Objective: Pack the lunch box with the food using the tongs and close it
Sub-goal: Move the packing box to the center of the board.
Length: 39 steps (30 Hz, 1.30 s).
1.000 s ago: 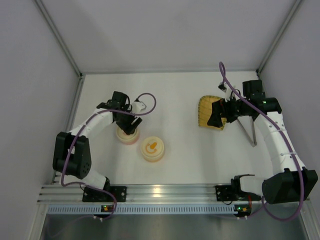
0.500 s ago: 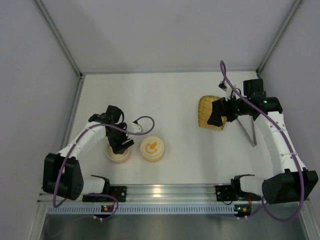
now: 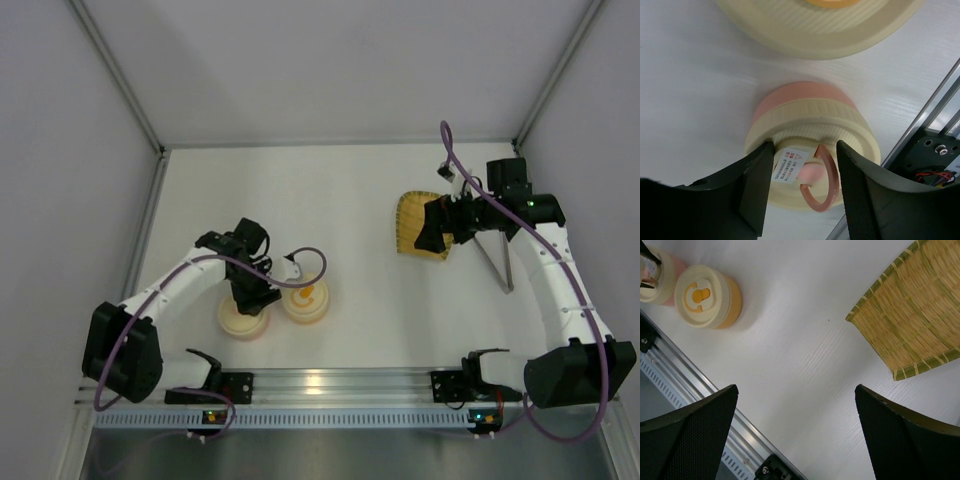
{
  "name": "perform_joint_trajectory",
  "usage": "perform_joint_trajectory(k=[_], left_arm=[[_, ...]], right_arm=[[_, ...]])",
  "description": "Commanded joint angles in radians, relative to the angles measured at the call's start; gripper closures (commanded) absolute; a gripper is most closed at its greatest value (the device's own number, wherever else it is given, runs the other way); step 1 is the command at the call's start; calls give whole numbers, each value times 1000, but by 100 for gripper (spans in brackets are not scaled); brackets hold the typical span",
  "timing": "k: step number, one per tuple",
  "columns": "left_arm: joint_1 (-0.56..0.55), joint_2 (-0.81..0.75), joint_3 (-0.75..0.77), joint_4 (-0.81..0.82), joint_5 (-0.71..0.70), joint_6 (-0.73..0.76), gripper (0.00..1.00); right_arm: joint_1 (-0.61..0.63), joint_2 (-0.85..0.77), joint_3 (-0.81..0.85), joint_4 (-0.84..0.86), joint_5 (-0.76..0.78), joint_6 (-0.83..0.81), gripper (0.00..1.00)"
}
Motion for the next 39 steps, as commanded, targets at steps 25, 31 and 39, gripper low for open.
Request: perform_joint_trajectory(k=[25, 31, 39], left_arm=[[-180, 176, 101, 287, -19, -268, 38], [-180, 166, 124, 263, -28, -274, 35], [-177, 34, 218, 99, -25, -282, 22]], right_arm=[[-20, -26, 33, -7, -15, -9, 1], [-20, -18, 40, -9, -21, -8, 1], [-20, -20, 40, -10, -28, -8, 1]])
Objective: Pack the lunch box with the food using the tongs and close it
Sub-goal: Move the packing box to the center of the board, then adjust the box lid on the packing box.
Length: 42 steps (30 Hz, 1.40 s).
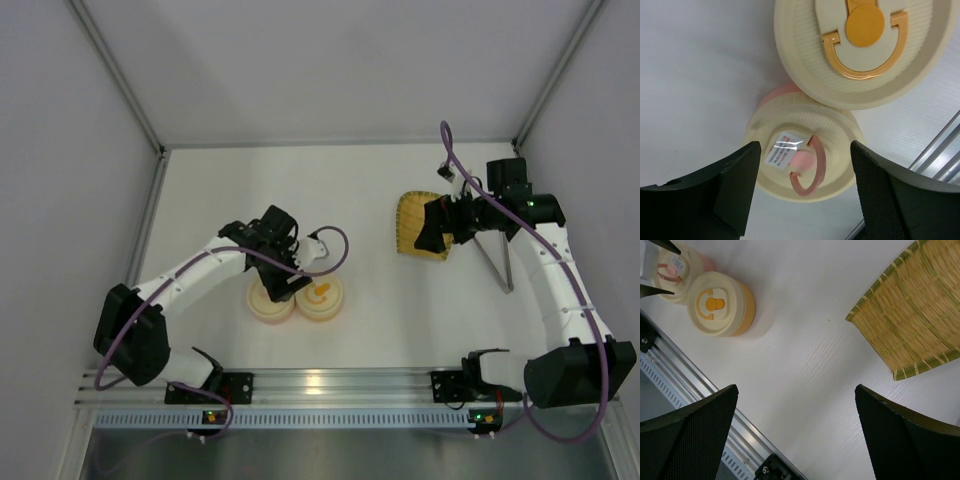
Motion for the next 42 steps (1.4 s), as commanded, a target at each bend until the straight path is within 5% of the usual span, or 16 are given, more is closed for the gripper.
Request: perform_joint_trajectory(k=[1, 6, 11, 14, 42], left_arm=[[-3, -107, 100, -75, 35, -15, 22], [21, -182, 195, -139, 50, -53, 26], [48, -159, 150, -179, 7, -64, 72], [80, -133, 105, -168, -11, -73, 84], [110, -36, -74, -130, 66, -21, 90]], right_arm=[[-19, -18, 42, -10, -29, -8, 1], [-20, -21, 40, -7, -33, -8, 1], [-20, -26, 40, -8, -36, -6, 1], [-20, -30, 37, -7, -36, -6, 1], [-20, -24, 27, -5, -33, -5, 1]])
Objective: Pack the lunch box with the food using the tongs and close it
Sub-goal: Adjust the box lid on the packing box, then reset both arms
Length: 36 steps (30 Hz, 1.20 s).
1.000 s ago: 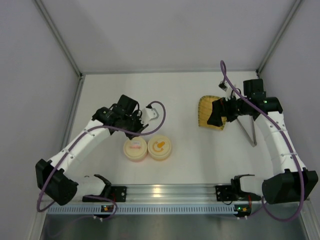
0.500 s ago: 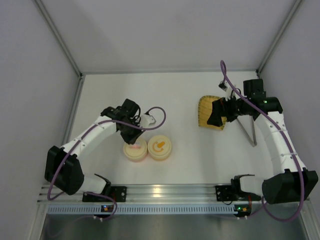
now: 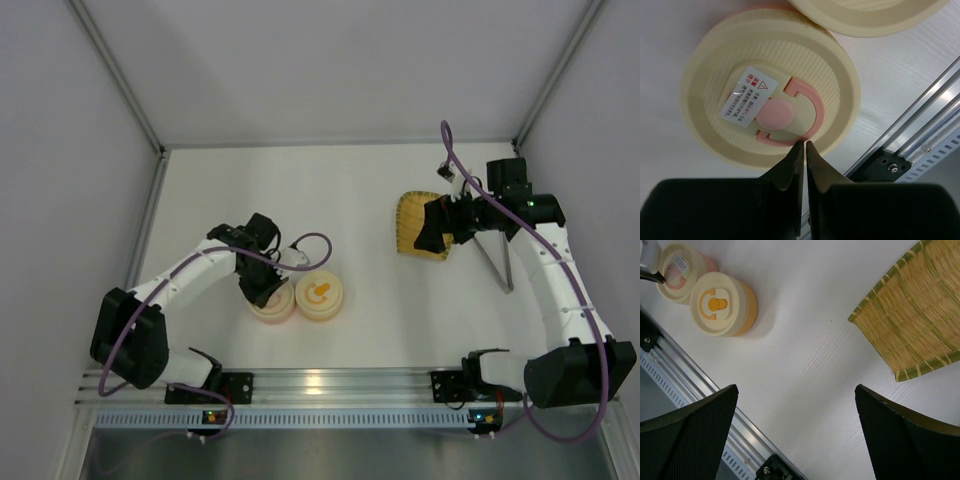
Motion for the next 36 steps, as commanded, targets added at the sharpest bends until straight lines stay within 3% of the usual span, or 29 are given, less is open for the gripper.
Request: perform_joint_trajectory(k=[1, 7, 14, 15, 16, 18, 22, 27, 36], left_arm=[[0, 13, -30, 50, 18, 6, 90], [0, -10, 1, 54, 41, -18, 87], [26, -104, 266, -48, 154, -89, 80], [43, -113, 315, -45, 174, -127, 75], [83, -116, 335, -42, 211, -144, 44], [144, -124, 357, -20, 242, -188, 4], [343, -148, 351, 66, 305, -308, 2], [393, -159, 295, 113, 135, -432, 2], [552, -190, 136, 205, 173, -429, 2]], right_arm=[[-20, -24, 27, -4, -23, -6, 1], [-20, -23, 36, -10, -23, -8, 1], [-20, -24, 53, 1, -15, -5, 1], [-19, -26, 54, 9, -11, -2, 1], [-22, -27, 56, 15, 3, 0, 1], [-19, -30, 56, 28, 20, 1, 1], [-20, -32, 31, 81, 121, 24, 1], [-45, -75, -65, 193, 261, 60, 0], [-118, -78, -236, 298, 328, 98, 1]])
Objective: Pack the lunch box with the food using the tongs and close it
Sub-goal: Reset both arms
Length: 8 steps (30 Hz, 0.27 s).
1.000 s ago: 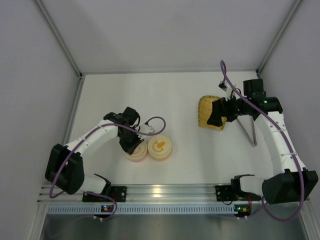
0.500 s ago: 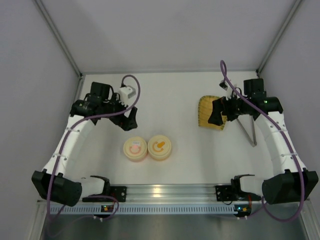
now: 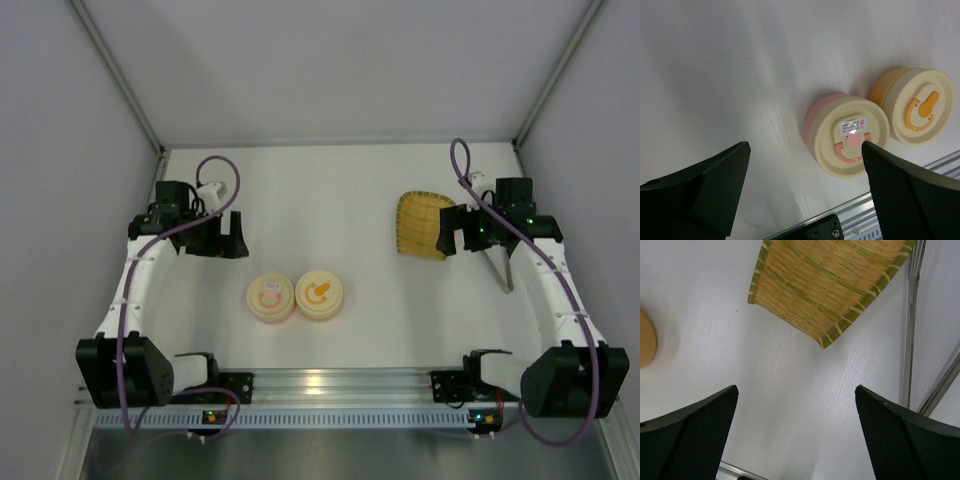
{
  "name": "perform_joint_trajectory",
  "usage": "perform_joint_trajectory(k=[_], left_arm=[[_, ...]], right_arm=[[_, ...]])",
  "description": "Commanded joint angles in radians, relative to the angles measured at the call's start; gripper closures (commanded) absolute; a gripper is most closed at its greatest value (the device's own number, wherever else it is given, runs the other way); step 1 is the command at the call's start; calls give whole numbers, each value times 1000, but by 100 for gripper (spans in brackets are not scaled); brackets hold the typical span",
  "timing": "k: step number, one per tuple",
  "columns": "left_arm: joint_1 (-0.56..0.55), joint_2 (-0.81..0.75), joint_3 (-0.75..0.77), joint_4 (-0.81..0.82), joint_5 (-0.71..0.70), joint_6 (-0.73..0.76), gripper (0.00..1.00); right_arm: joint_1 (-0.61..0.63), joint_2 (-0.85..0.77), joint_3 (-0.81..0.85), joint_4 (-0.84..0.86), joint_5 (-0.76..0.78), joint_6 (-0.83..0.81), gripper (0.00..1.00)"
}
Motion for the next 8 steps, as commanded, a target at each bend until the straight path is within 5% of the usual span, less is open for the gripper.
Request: perform_joint_trajectory(k=[1, 8], left_arm=[[39, -42, -11, 85, 5, -28, 2], [42, -45, -14, 90, 53, -13, 2]], right_arm=[[-21, -20, -45, 105, 29, 20, 1], [-23, -29, -39, 101, 35, 20, 1]])
